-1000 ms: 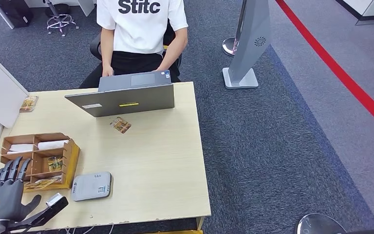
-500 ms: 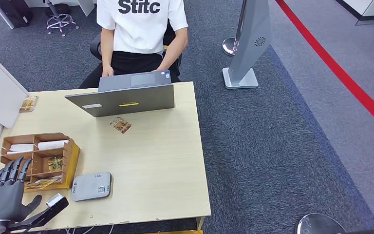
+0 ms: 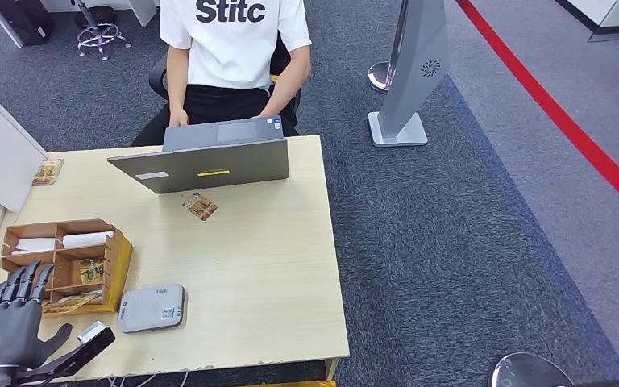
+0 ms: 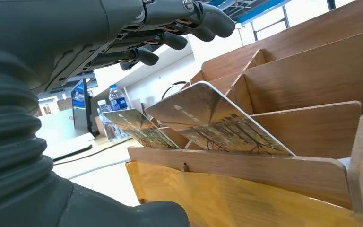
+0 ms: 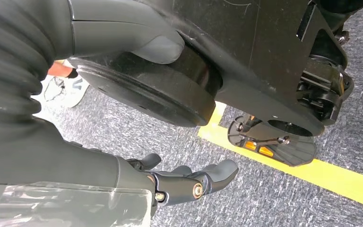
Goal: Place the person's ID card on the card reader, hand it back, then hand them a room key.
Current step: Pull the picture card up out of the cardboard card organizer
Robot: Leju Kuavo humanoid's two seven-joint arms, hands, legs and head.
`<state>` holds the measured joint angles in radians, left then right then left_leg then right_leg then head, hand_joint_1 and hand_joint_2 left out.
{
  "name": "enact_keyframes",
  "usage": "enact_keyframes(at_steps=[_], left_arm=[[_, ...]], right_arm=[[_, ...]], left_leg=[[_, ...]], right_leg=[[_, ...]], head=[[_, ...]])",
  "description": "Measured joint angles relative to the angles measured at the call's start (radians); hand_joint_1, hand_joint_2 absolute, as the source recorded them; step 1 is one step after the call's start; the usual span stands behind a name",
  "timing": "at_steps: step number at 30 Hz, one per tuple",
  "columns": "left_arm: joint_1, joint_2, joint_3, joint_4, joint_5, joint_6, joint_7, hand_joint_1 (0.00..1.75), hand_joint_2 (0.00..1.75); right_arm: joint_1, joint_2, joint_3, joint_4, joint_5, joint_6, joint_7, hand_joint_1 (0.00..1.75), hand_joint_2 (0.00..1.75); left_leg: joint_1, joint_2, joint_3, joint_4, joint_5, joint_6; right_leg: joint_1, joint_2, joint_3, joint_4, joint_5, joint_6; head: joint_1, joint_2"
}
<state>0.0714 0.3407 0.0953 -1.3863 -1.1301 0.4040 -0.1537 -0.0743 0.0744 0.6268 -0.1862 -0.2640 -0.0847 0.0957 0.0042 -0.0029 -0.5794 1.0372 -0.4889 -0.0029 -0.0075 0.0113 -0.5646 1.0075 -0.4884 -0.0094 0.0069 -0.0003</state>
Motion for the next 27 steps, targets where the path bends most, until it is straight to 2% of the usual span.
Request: enact_keyframes(at_steps=[27], left_arm=[[0.008, 0.000, -0.017, -0.002, 0.004, 0.000, 0.000, 0.00, 1.75]], right_arm=[[-0.001, 0.000, 0.000, 0.000, 0.001, 0.001, 0.003, 0.00, 1.75]], left_leg=[[0.000, 0.000, 0.000, 0.000, 0.000, 0.000]], right_leg=[[0.000, 0.000, 0.000, 0.000, 0.000, 0.000]], head=[[0.000, 0.000]])
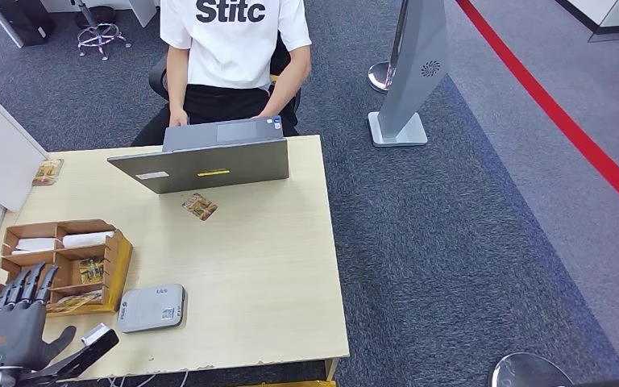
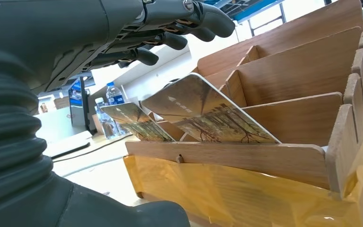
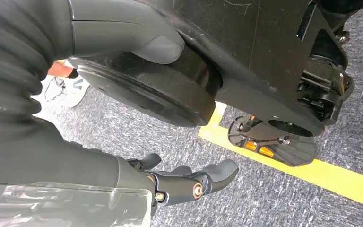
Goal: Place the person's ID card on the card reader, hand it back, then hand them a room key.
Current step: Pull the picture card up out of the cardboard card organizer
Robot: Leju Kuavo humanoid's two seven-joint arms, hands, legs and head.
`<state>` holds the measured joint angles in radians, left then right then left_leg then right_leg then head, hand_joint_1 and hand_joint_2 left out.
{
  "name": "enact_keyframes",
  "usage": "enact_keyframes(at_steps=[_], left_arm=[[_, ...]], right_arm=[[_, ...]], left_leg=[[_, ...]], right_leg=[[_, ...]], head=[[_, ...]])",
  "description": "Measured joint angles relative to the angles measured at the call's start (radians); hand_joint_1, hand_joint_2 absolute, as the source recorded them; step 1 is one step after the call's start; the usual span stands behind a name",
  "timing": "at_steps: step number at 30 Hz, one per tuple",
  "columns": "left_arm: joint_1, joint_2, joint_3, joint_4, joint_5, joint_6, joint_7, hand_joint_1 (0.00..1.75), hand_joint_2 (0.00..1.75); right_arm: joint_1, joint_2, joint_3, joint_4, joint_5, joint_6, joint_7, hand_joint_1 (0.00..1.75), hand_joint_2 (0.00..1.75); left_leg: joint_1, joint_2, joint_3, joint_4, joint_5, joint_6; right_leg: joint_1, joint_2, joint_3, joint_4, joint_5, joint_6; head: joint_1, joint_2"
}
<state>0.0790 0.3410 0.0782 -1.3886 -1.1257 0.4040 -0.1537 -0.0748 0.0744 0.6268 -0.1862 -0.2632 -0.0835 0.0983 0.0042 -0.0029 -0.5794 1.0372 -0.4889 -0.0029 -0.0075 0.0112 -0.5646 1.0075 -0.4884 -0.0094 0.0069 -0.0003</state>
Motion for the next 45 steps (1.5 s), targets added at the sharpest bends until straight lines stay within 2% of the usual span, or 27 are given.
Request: enact_keyframes(at_steps=[8, 12, 36, 41, 45], left_arm=[[0.000, 0.000, -0.003, 0.000, 0.000, 0.000, 0.000, 0.00, 1.75], [0.000, 0.000, -0.004, 0.000, 0.001, 0.000, 0.000, 1.71, 1.75], [-0.001, 0.008, -0.009, -0.011, 0.008, 0.005, 0.000, 1.75, 1.75], [-0.008, 0.015, -0.009, -0.026, -0.012, 0.069, 0.015, 1.75, 1.75], [-0.047, 0.038, -0.001, -0.056, -0.029, 0.107, 0.026, 1.75, 1.75]], right_arm=[[0.000, 0.000, 0.000, 0.000, 0.000, 0.000, 0.000, 0.00, 1.75], [0.000, 0.000, 0.000, 0.000, 0.004, 0.000, 0.000, 0.00, 1.75], [-0.003, 0.000, 0.001, 0.000, 0.015, 0.002, 0.003, 0.00, 1.75], [-0.003, 0.000, 0.002, 0.000, 0.016, 0.002, 0.004, 0.00, 1.75], [-0.003, 0.000, 0.003, 0.000, 0.017, 0.001, 0.003, 0.00, 1.75]], left_leg=[[0.000, 0.000, 0.000, 0.000, 0.000, 0.000], [0.000, 0.000, 0.000, 0.000, 0.000, 0.000], [0.000, 0.000, 0.000, 0.000, 0.000, 0.000], [0.000, 0.000, 0.000, 0.000, 0.000, 0.000], [0.000, -0.001, 0.000, 0.000, 0.000, 0.000]], right_leg=[[0.000, 0.000, 0.000, 0.000, 0.000, 0.000], [0.000, 0.000, 0.000, 0.000, 0.000, 0.000], [0.000, 0.000, 0.000, 0.000, 0.000, 0.000], [0.000, 0.000, 0.000, 0.000, 0.000, 0.000], [0.000, -0.001, 0.000, 0.000, 0.000, 0.000]], head=[[0.000, 0.000], [0.000, 0.000], [0.000, 0.000], [0.000, 0.000], [0.000, 0.000]])
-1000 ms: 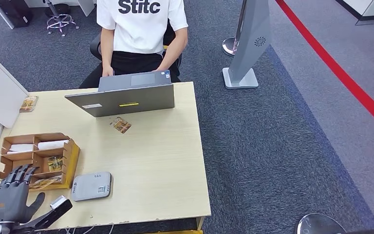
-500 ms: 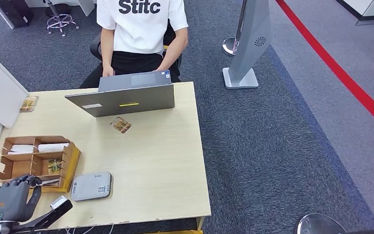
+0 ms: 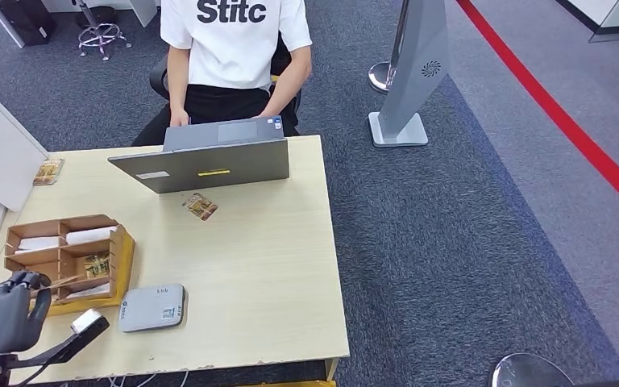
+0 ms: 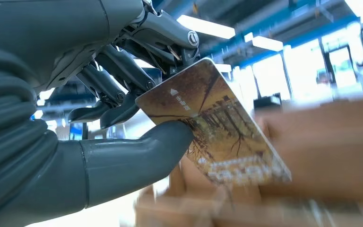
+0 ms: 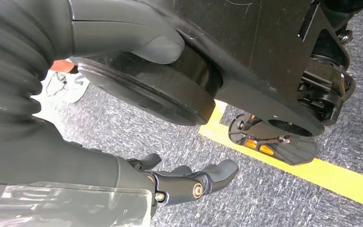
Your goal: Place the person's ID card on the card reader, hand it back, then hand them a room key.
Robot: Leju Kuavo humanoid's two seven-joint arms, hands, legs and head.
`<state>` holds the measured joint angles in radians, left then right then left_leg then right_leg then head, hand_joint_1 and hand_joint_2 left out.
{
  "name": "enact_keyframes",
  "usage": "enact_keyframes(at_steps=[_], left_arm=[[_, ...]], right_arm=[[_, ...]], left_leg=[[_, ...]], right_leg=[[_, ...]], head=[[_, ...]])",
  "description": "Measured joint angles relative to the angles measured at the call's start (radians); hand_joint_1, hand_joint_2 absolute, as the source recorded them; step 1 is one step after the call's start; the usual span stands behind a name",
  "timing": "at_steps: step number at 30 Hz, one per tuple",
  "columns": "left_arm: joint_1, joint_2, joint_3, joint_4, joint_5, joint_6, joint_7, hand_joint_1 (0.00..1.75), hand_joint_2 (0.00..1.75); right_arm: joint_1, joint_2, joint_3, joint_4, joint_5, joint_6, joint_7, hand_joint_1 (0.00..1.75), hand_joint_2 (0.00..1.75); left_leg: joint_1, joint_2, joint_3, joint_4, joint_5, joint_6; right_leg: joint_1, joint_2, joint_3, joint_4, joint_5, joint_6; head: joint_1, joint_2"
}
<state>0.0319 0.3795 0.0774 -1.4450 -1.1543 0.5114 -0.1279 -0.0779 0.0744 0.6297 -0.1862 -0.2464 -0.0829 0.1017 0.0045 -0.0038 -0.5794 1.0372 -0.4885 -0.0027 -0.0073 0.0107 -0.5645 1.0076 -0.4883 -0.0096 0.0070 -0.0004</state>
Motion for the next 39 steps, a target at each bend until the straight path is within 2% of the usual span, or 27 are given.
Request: enact_keyframes(at_steps=[6, 15, 20, 24, 30, 39], left_arm=[[-0.099, 0.035, 0.012, -0.052, -0.015, 0.004, 0.011, 1.75, 1.75], [-0.229, 0.044, 0.012, -0.069, -0.011, -0.044, 0.039, 1.75, 1.75], [-0.324, 0.051, 0.012, -0.009, 0.032, -0.114, 0.059, 1.75, 1.75], [-0.385, 0.054, 0.011, 0.048, 0.045, -0.132, 0.059, 1.75, 1.75], [-0.438, 0.047, 0.005, 0.105, 0.061, -0.134, 0.056, 1.75, 1.75], [-0.464, 0.025, -0.019, 0.135, 0.056, -0.129, 0.054, 1.75, 1.75]], right_arm=[[0.001, 0.000, 0.002, 0.000, 0.000, -0.014, -0.002, 0.00, 1.75], [0.000, 0.000, 0.010, -0.002, 0.004, -0.013, -0.002, 0.00, 1.75], [-0.004, 0.000, 0.018, -0.003, 0.017, -0.008, 0.003, 0.00, 1.75], [-0.005, 0.000, 0.022, -0.004, 0.018, -0.005, 0.006, 0.00, 1.75], [-0.006, 0.000, 0.023, -0.005, 0.019, -0.003, 0.006, 0.00, 1.75], [-0.006, 0.000, 0.024, -0.005, 0.019, -0.003, 0.008, 0.00, 1.75]], left_leg=[[0.000, 0.000, 0.000, 0.000, 0.001, -0.001], [0.000, 0.000, 0.000, 0.000, 0.001, 0.000], [0.000, 0.000, 0.000, 0.000, 0.001, 0.000], [0.000, 0.000, 0.000, 0.000, 0.001, -0.001], [0.000, 0.001, 0.000, 0.000, 0.001, -0.001], [0.000, 0.001, 0.000, 0.000, 0.001, -0.001]], right_leg=[[0.000, 0.000, 0.000, 0.000, 0.001, -0.001], [0.000, 0.000, 0.000, 0.000, 0.001, -0.001], [0.000, 0.000, 0.000, 0.000, 0.001, -0.001], [0.000, 0.001, -0.001, 0.000, 0.001, -0.001], [0.000, 0.001, -0.001, 0.000, 0.001, -0.001], [0.000, 0.001, -0.001, 0.000, 0.001, -0.001]], head=[[0.000, 0.000], [0.000, 0.000], [0.000, 0.000], [0.000, 0.000], [0.000, 0.000], [0.000, 0.000]])
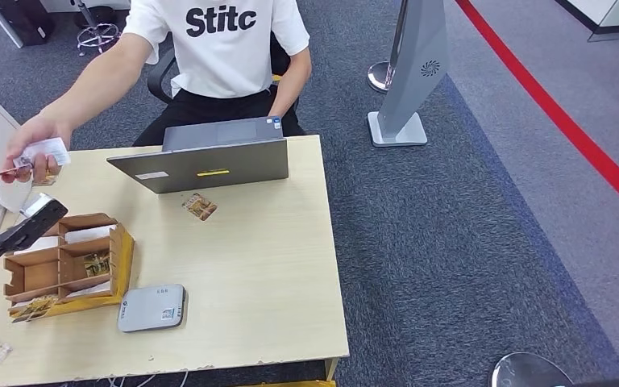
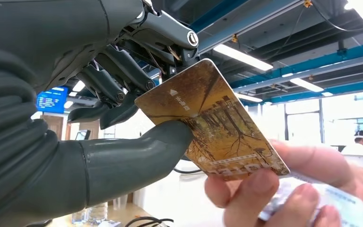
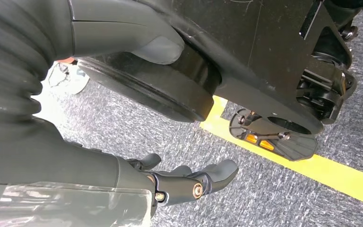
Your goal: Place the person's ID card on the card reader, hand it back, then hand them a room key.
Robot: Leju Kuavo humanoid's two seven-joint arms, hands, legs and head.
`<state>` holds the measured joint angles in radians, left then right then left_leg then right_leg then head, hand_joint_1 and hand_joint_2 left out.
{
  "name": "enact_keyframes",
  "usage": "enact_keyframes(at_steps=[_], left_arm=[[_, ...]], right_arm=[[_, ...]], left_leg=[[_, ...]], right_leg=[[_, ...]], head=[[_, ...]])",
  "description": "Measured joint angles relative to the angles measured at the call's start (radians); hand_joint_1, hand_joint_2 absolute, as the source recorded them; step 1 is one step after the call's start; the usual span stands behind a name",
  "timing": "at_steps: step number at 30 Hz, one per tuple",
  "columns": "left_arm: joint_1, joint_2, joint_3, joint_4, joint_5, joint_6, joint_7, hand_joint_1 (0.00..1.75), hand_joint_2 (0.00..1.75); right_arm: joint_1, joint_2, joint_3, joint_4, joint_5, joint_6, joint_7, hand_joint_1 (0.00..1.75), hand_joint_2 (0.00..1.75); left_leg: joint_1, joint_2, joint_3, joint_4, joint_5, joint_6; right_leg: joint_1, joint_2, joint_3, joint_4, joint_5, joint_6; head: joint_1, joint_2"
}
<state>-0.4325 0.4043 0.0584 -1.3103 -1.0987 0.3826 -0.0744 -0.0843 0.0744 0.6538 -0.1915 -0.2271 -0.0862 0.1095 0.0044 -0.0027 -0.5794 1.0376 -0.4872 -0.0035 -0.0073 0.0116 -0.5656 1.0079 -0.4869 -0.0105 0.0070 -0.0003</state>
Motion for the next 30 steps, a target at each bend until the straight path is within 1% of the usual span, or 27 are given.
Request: enact_keyframes(at_steps=[13, 14, 17, 18, 25, 27, 29, 30], left_arm=[[-0.019, -0.015, -0.004, 0.021, 0.000, 0.002, 0.000, 1.75, 1.75], [-0.020, -0.016, -0.005, 0.021, 0.000, 0.003, 0.000, 1.61, 1.75], [-0.022, -0.020, -0.010, 0.022, 0.002, 0.012, -0.002, 0.31, 1.75], [-0.021, -0.023, -0.012, 0.021, 0.003, 0.017, -0.003, 0.01, 1.75], [0.001, -0.043, -0.024, 0.008, -0.001, 0.067, -0.015, 0.00, 1.75], [0.022, -0.050, -0.025, -0.012, 0.003, 0.112, -0.027, 0.00, 1.75], [0.068, -0.064, -0.026, -0.058, 0.020, 0.189, -0.049, 0.00, 1.75], [0.082, -0.068, -0.026, -0.072, 0.026, 0.211, -0.055, 0.00, 1.75]], right_arm=[[0.000, 0.000, 0.000, 0.000, 0.000, 0.000, 0.000, 0.00, 1.75], [0.000, 0.000, 0.000, 0.000, 0.000, 0.000, 0.000, 0.00, 1.75], [-0.001, 0.000, 0.000, 0.000, 0.000, 0.000, 0.001, 0.00, 1.75], [-0.001, 0.000, 0.000, 0.000, 0.000, 0.000, 0.001, 0.00, 1.75], [-0.002, 0.001, 0.000, -0.002, -0.002, -0.009, 0.014, 0.00, 1.75], [-0.003, 0.002, 0.000, -0.002, -0.004, -0.012, 0.020, 0.00, 1.75], [-0.003, 0.003, 0.000, -0.003, -0.008, -0.017, 0.023, 0.00, 1.75], [-0.003, 0.003, 0.000, -0.003, -0.009, -0.018, 0.024, 0.00, 1.75]], left_leg=[[0.000, 0.007, 0.000, 0.000, -0.001, 0.000], [0.000, 0.007, 0.000, 0.000, -0.002, 0.000], [0.000, 0.007, 0.000, 0.000, -0.002, 0.000], [0.000, 0.007, 0.000, 0.000, -0.003, 0.000], [0.000, 0.006, 0.000, 0.000, -0.003, 0.000], [0.000, 0.006, 0.000, 0.000, -0.003, 0.000], [0.000, 0.007, 0.000, 0.000, -0.003, 0.000], [0.000, 0.007, 0.000, 0.000, -0.003, 0.000]], right_leg=[[0.000, 0.008, -0.002, 0.000, 0.000, 0.000], [0.000, 0.009, -0.002, 0.000, 0.000, 0.000], [0.000, 0.009, -0.003, 0.000, 0.000, 0.000], [0.000, 0.009, -0.003, 0.000, 0.000, 0.000], [0.000, 0.007, -0.002, 0.000, 0.000, 0.000], [0.000, 0.007, -0.002, 0.000, 0.000, 0.000], [0.000, 0.008, -0.001, 0.000, 0.000, 0.000], [0.000, 0.008, -0.001, 0.000, 0.000, 0.000]], head=[[0.000, 0.000], [0.000, 0.000], [0.000, 0.000], [0.000, 0.000], [0.000, 0.000], [0.000, 0.000], [0.000, 0.000], [0.000, 0.000]])
